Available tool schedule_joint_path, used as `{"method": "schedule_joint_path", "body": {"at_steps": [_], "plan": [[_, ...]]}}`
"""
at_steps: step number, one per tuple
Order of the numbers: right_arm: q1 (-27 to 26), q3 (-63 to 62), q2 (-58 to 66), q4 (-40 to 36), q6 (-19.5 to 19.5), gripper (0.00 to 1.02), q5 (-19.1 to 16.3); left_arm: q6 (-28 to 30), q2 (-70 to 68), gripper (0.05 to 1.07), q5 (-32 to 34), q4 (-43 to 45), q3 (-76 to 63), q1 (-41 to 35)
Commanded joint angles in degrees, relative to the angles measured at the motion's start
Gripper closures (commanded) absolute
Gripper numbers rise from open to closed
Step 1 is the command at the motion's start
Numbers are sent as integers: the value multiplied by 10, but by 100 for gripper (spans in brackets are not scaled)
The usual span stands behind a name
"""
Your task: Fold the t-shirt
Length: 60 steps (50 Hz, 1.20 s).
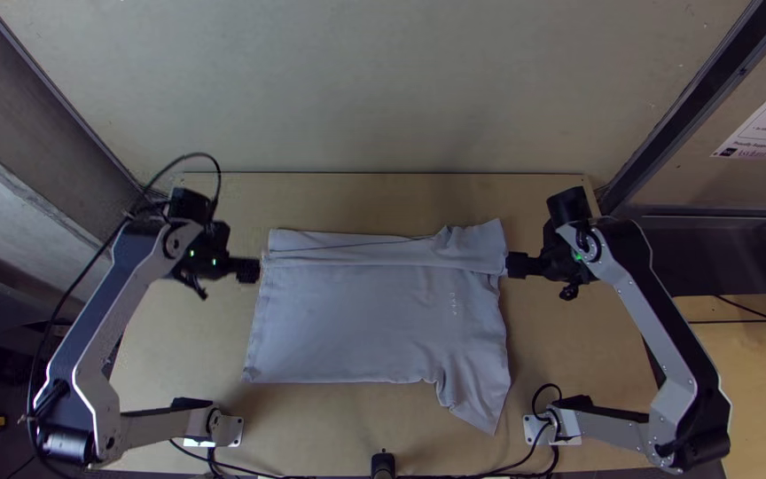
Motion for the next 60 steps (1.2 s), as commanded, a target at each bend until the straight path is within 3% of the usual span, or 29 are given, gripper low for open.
{"method": "schedule_joint_path", "body": {"at_steps": [1,12,18,23,39,46,53,55,60], "plan": [[3,-7,-26,-23,7,7,-27,36,-35,10,-16,-60,-66,-23],[8,-25,-44,-41,21,7,-105,39,-85,10,-21,-61,-197,-62],[8,-31,-56,-52,33,7,-129,25,-80,10,-39,-49,-245,-92],[4,-44,-67,-53,34,7,-134,-6,-60,10,-71,-48,-265,-125],[5,-94,-106,-56,36,7,-136,-7,-8,11,-85,-27,-310,-161],[3,-126,-115,-56,35,7,-136,-10,20,25,-86,-22,-307,-166],[9,-163,-110,-73,36,7,-136,-17,53,26,-86,-12,-304,-169],[10,-171,-104,-89,35,7,-136,-17,61,33,-85,-12,-304,-170],[21,-211,-102,-101,13,6,-136,-15,70,74,-86,0,-299,-170]]}}
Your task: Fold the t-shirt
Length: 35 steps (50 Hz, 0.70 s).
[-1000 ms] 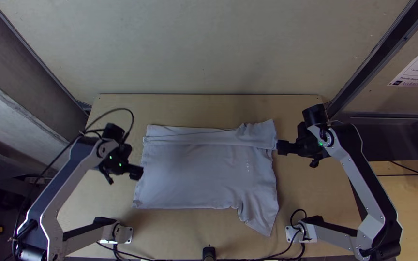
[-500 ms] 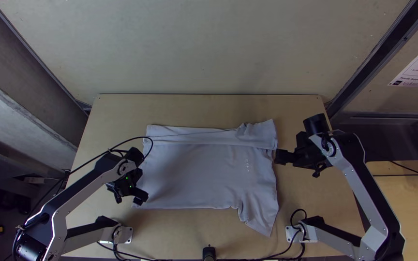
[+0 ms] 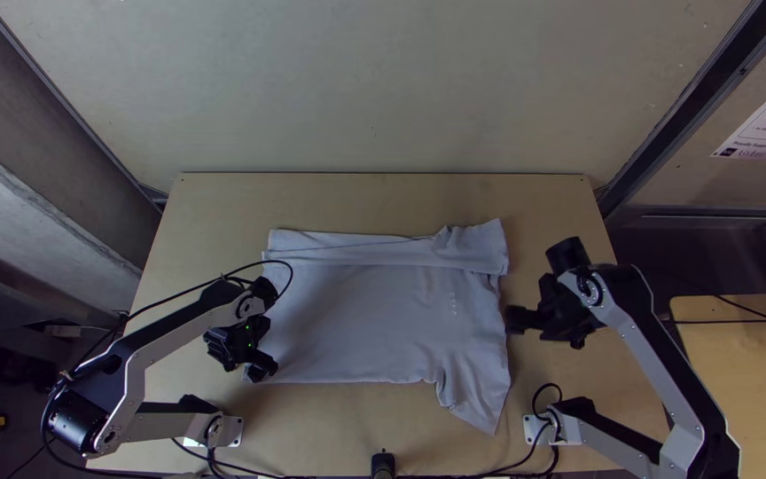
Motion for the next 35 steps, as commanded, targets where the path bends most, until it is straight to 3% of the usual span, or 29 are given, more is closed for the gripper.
{"method": "schedule_joint_path", "body": {"at_steps": [1,4,12,19,35], "plan": [[11,-44,6,-15,-16,7,-5,-8,17,82,-7,13,-9,-4],[19,-64,7,-15,-21,6,-5,1,14,105,-3,26,-5,-4],[46,-103,26,-15,-10,6,-6,7,12,104,10,27,9,-4],[68,-123,74,-15,-27,6,-5,9,-4,104,10,14,35,13],[83,-143,135,38,-45,11,-7,79,-35,104,10,-13,31,108]]}}
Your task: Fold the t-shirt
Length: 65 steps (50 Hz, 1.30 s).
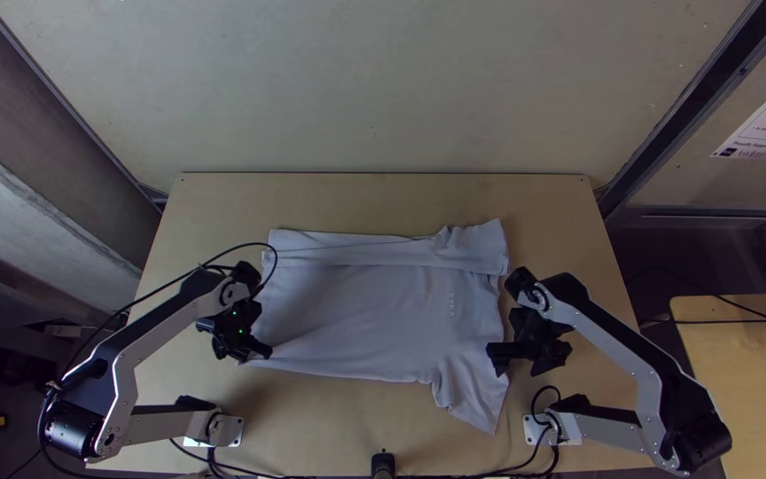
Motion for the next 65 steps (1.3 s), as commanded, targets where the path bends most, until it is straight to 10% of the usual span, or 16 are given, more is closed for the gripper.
{"method": "schedule_joint_path", "body": {"at_steps": [1,29,38,65], "plan": [[13,-22,23,16,-8,12,-3,31,-13,104,-5,-15,-8,28],[47,-34,121,67,-31,42,-63,26,-3,104,-4,-3,-12,26],[71,-33,87,114,-37,100,-60,27,1,104,-5,-3,-4,26],[34,77,8,16,-37,100,-18,31,4,104,7,-6,65,44]]}}
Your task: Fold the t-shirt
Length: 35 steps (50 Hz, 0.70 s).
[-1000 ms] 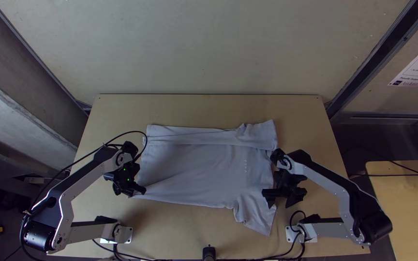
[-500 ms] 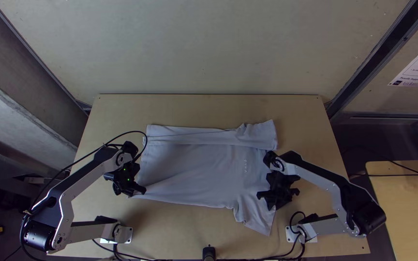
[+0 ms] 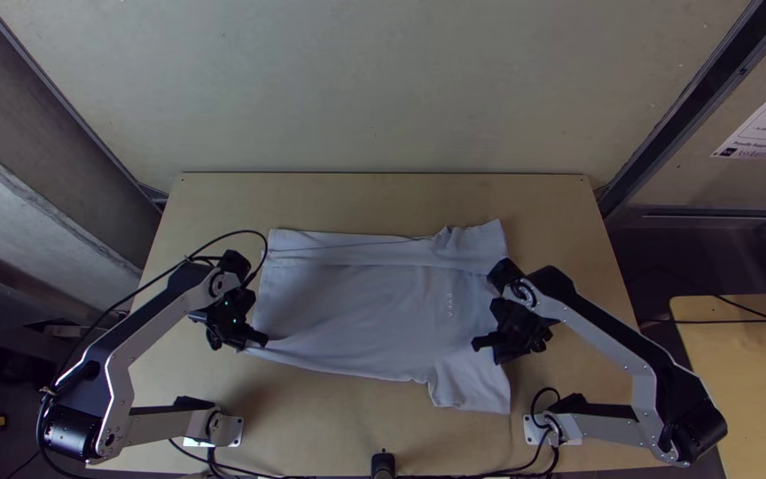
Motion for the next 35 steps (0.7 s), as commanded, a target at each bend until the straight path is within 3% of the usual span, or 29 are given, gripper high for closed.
{"method": "schedule_joint_path", "body": {"at_steps": [1,16,35], "plan": [[-18,25,-13,-17,-7,100,14,15,9,104,5,-12,30,13],[-66,60,4,-19,-33,100,76,44,21,104,6,-15,92,63],[-93,170,71,-18,-39,100,105,40,88,104,6,-19,214,57]]}}
